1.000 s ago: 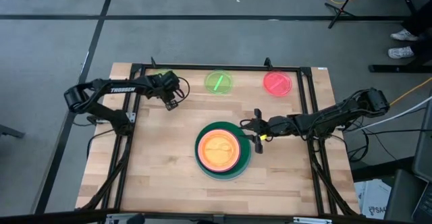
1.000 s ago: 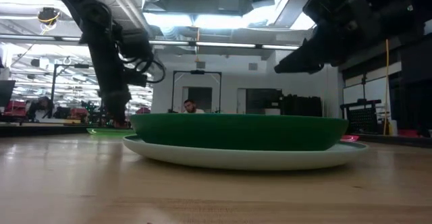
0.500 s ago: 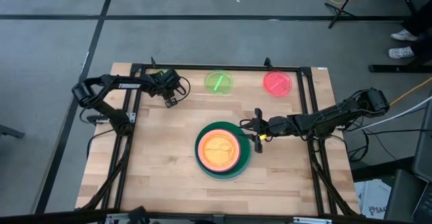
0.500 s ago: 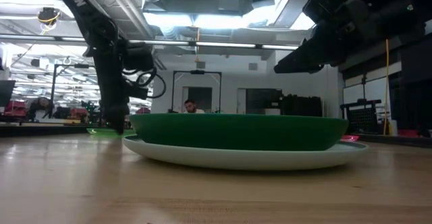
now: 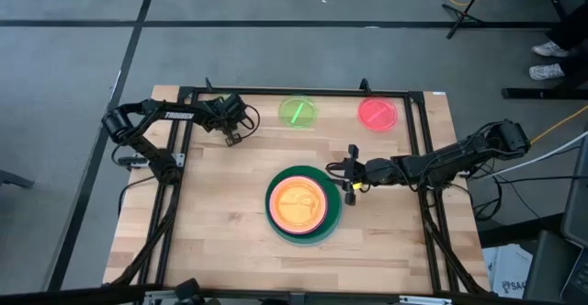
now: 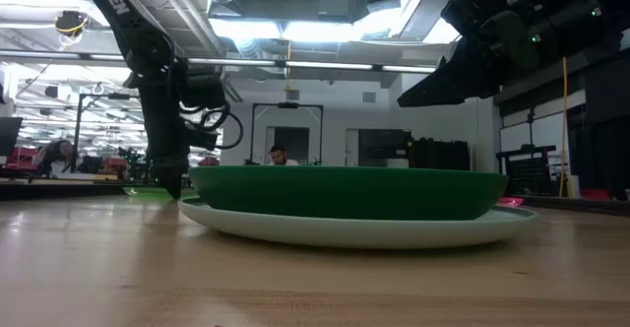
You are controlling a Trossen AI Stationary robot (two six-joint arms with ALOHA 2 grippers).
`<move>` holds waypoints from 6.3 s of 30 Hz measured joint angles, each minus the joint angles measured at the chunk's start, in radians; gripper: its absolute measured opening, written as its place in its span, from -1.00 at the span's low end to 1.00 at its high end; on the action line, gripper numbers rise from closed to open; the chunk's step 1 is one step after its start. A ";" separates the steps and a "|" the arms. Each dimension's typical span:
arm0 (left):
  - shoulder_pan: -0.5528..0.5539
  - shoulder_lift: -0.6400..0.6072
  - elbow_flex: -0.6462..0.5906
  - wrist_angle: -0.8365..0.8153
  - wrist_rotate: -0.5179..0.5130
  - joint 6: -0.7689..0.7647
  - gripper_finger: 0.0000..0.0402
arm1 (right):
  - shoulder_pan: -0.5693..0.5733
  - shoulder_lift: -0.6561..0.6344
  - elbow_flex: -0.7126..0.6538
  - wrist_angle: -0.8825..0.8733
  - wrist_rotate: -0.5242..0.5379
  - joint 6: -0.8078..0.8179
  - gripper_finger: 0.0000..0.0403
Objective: Stack plastic plates
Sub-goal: Stack the left green transparent plate on top of the orange transparent plate, then stack the green transparent plate on top of the green transparent plate
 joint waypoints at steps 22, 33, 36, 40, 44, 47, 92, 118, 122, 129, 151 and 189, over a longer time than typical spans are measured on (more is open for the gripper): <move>-0.227 -0.083 -0.003 -0.077 -0.121 -0.035 -1.00 | 0.000 0.000 0.057 -0.010 -0.018 0.000 -0.27; -0.432 -0.210 -0.003 -0.152 -0.115 -0.137 -1.00 | 0.000 0.000 0.109 -0.009 -0.008 -0.079 -0.27; -0.490 -0.238 -0.003 -0.152 -0.106 -0.160 -1.00 | 0.000 0.000 0.109 -0.009 0.028 -0.108 -0.27; -0.570 -0.263 -0.002 -0.148 -0.114 -0.191 -1.00 | 0.000 0.000 0.109 -0.009 0.060 -0.133 -0.27; -0.660 -0.267 0.032 -0.149 -0.113 -0.190 -1.00 | 0.000 0.000 0.109 -0.007 0.078 -0.187 -0.27; -0.728 -0.267 0.076 -0.139 -0.110 -0.182 -1.00 | 0.000 0.000 0.109 -0.007 0.079 -0.230 -0.27; -1.085 0.084 0.143 0.401 0.169 -0.058 -0.96 | 0.000 -0.082 0.145 -0.051 0.128 -0.367 -0.27; -1.018 -0.142 0.142 0.269 0.163 -0.446 -0.41 | 0.000 -0.082 0.144 -0.056 0.128 -0.363 -0.27; -0.994 -0.168 0.142 0.264 0.129 -0.404 -0.41 | 0.000 -0.082 0.144 -0.060 0.128 -0.363 -0.27; -0.977 -0.169 0.142 0.272 -0.007 -0.381 -0.41 | 0.000 -0.081 0.144 -0.064 0.128 -0.363 -0.27; -0.542 0.028 0.421 0.023 0.147 -0.525 -0.41 | 0.000 -0.081 0.144 -0.066 0.128 -0.363 -0.27; 0.000 0.374 0.490 0.178 0.520 -0.646 -0.41 | 0.000 -0.081 0.143 -0.084 0.132 -0.339 -0.27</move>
